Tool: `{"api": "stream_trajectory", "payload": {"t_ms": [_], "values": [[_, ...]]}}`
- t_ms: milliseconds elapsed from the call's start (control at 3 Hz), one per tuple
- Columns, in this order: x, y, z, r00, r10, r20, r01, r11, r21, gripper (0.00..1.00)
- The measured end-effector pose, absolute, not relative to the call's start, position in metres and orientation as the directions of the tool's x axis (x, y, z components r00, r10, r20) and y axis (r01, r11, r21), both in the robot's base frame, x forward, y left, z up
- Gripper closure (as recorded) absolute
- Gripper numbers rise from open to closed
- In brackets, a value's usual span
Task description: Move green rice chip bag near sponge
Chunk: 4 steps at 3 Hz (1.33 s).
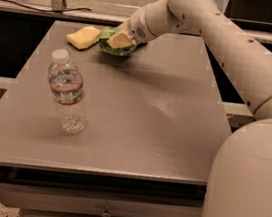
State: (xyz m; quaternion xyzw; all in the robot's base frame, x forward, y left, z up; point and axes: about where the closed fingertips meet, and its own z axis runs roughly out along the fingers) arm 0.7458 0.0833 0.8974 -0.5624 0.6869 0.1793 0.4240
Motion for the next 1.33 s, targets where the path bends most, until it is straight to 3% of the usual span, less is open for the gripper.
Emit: {"api": "stream_trajectory", "payload": {"t_ms": [1000, 1333], "values": [[0.731, 0.094, 0.893, -0.001, -0.612, -0.791, -0.940, 0.270, -0.208, 0.11], [0.726, 0.092, 0.895, 0.015, -0.611, -0.791, -0.943, 0.254, -0.214, 0.00]]}}
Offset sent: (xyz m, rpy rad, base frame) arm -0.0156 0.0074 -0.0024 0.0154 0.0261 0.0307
